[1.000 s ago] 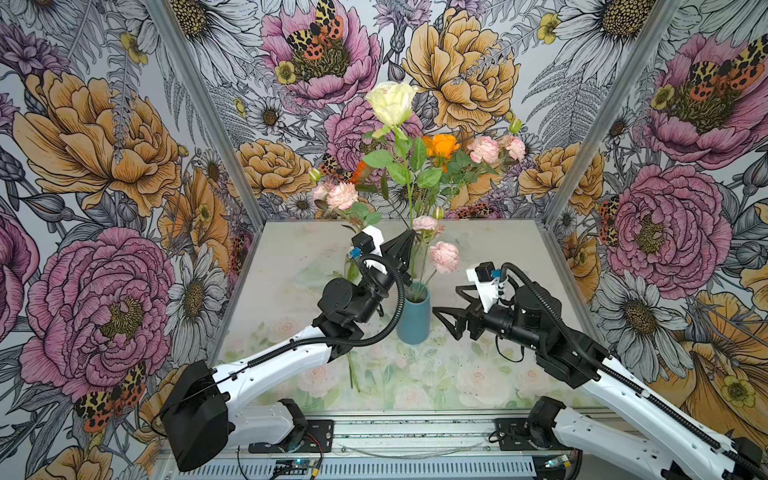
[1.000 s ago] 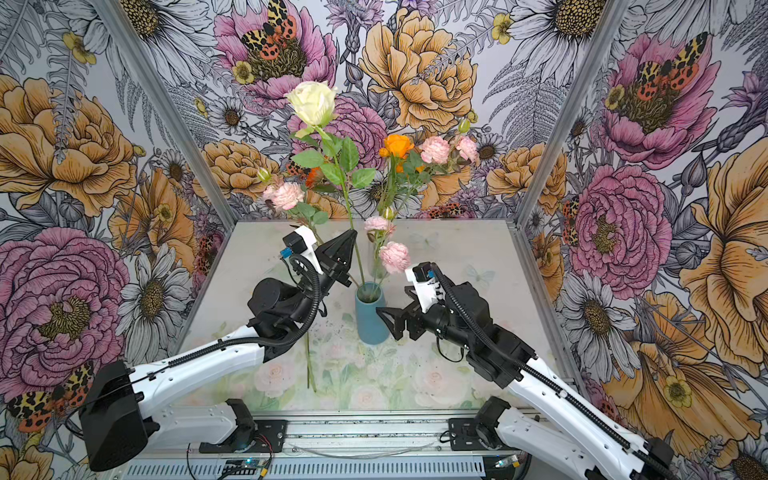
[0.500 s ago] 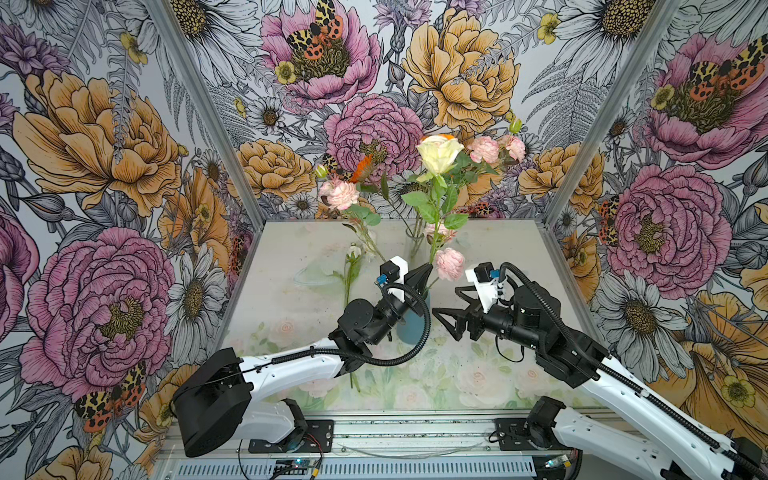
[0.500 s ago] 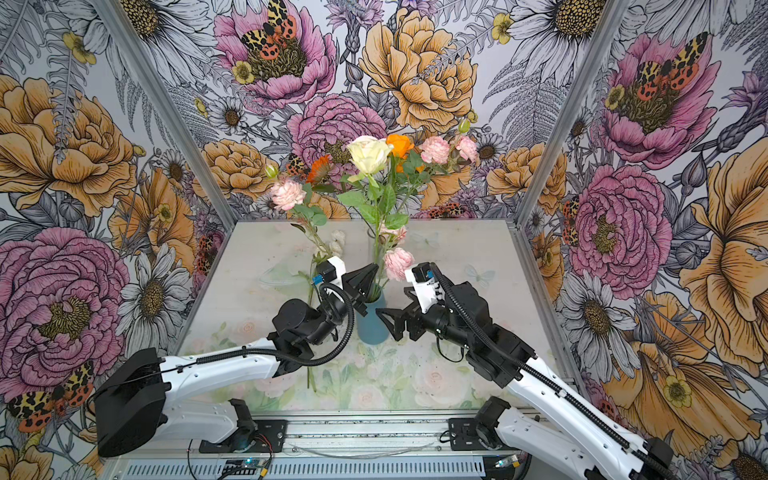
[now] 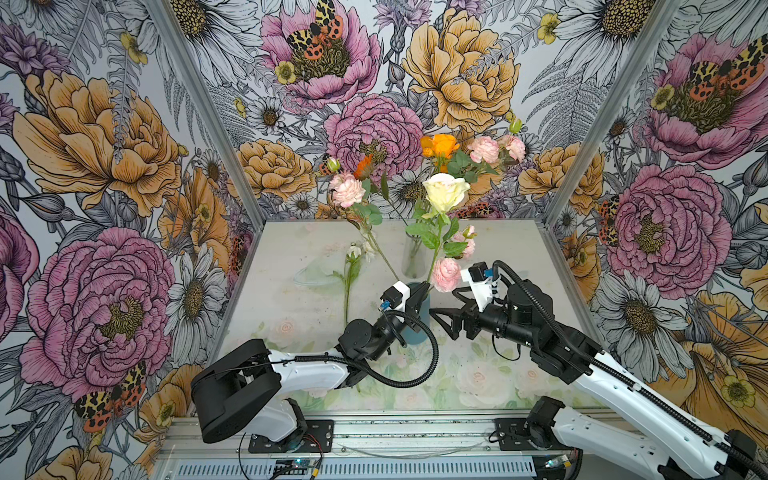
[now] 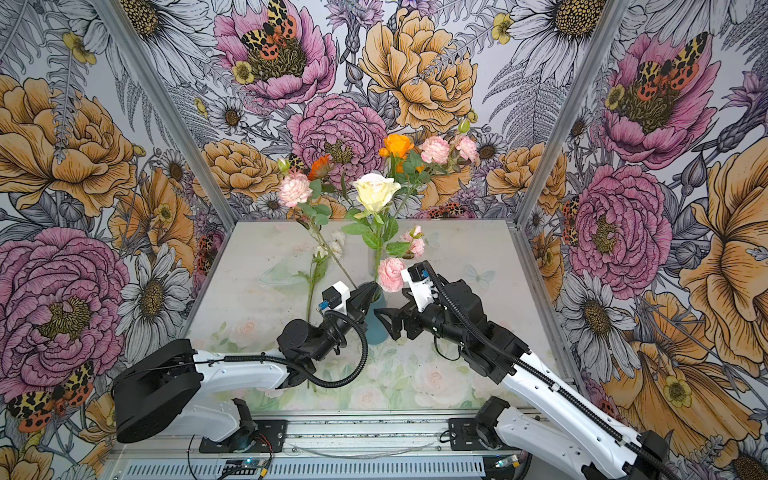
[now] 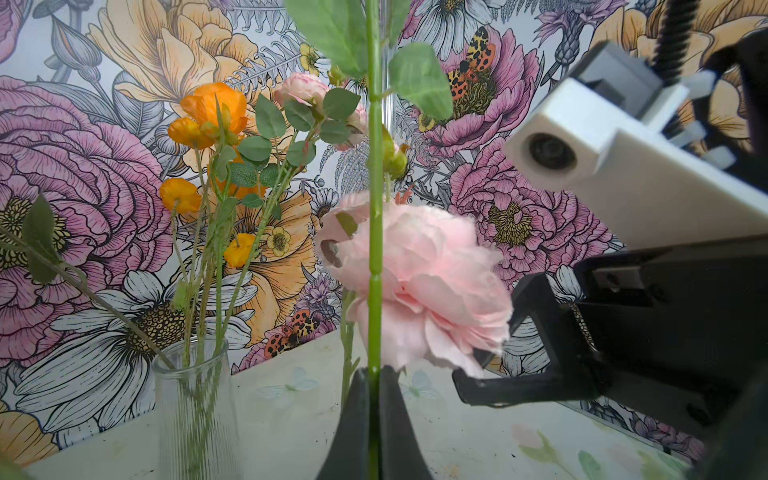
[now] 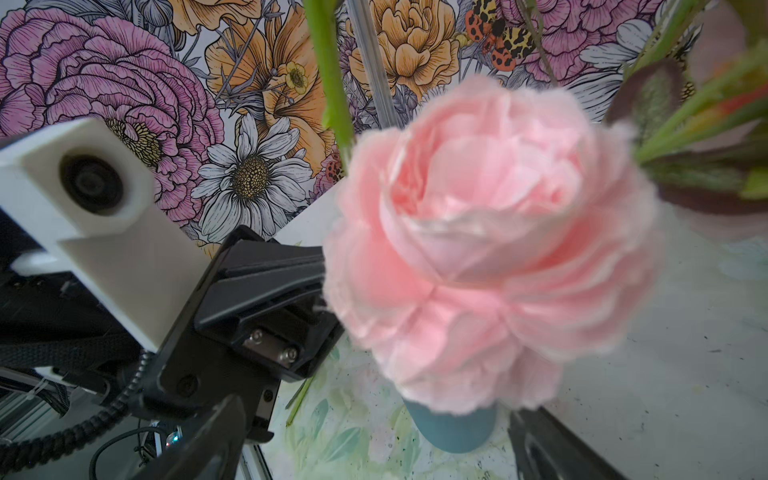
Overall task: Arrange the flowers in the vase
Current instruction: 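Carry the cream rose over the teal vase with the left gripper, then lower the cream rose stem into the teal vase and open the left gripper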
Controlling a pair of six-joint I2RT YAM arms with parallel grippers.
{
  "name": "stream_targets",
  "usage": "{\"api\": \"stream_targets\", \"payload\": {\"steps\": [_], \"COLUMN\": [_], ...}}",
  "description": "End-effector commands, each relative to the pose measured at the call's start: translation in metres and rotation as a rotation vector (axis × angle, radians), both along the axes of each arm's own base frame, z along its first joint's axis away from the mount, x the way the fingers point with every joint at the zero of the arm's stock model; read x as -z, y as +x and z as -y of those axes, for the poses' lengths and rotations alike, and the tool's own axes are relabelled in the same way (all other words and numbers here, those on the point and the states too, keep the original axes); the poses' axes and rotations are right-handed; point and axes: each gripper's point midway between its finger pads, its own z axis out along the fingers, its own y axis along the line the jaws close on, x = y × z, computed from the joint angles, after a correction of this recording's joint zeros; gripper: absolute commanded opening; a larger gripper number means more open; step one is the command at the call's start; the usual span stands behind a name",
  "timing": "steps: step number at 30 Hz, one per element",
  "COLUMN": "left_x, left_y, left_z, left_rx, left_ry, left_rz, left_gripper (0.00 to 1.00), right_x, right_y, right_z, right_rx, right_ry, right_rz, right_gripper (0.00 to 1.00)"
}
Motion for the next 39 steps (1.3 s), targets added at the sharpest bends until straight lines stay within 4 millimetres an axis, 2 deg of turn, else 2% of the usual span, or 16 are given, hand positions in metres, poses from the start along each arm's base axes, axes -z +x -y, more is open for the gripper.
{"api": "stream_targets", "payload": {"steps": [1,6,11,16,21,26,29,33,36,37,39], "left_x": [-0.002,0.006,0.009,0.022,0.031,0.029,0.027,0.024,0.021,0.019,0.02], "left_y": [-0.01,-0.007,0.001,0.01,0.01,0.01,0.011,0.008,0.002,0.0,-0.005], "left_z": [-0.005,-0.01,-0.018,-0.026,-0.028,-0.032,-0.033,-0.035,-0.04,-0.042,-0.045], "left_rx": [0.025,-0.019,-0.081,-0.149,-0.151,-0.167,-0.174,-0.163,-0.161,-0.158,-0.149], "left_ry": [-0.039,-0.03,-0.035,-0.026,-0.018,-0.014,-0.011,-0.012,-0.015,-0.013,-0.008], "left_rz": [0.069,0.058,0.036,-0.01,-0.034,-0.032,-0.039,-0.043,-0.048,-0.049,-0.061], "left_gripper": [0.0,0.0,0.11,0.19,0.22,0.31,0.42,0.63,0.83,0.97,0.99], "right_x": [-0.012,-0.013,-0.013,-0.012,-0.011,-0.011,-0.01,-0.01,-0.011,-0.011,-0.012], "right_y": [0.001,0.002,0.003,0.003,0.004,0.005,0.006,0.006,0.006,0.006,0.006], "right_z": [0.0,0.0,-0.001,-0.001,-0.001,-0.002,-0.003,-0.003,-0.003,-0.004,-0.004], "right_rx": [-0.002,-0.001,-0.003,-0.002,-0.001,-0.003,-0.005,-0.006,-0.006,-0.007,-0.008], "right_ry": [0.015,0.015,0.013,0.012,0.01,0.006,0.006,0.003,0.005,0.005,0.006], "right_rz": [0.027,0.031,0.03,0.026,0.026,0.023,0.02,0.019,0.024,0.024,0.024], "right_gripper": [0.99,0.99,0.99,1.0,0.99,1.0,1.0,1.0,0.99,1.0,0.99]}}
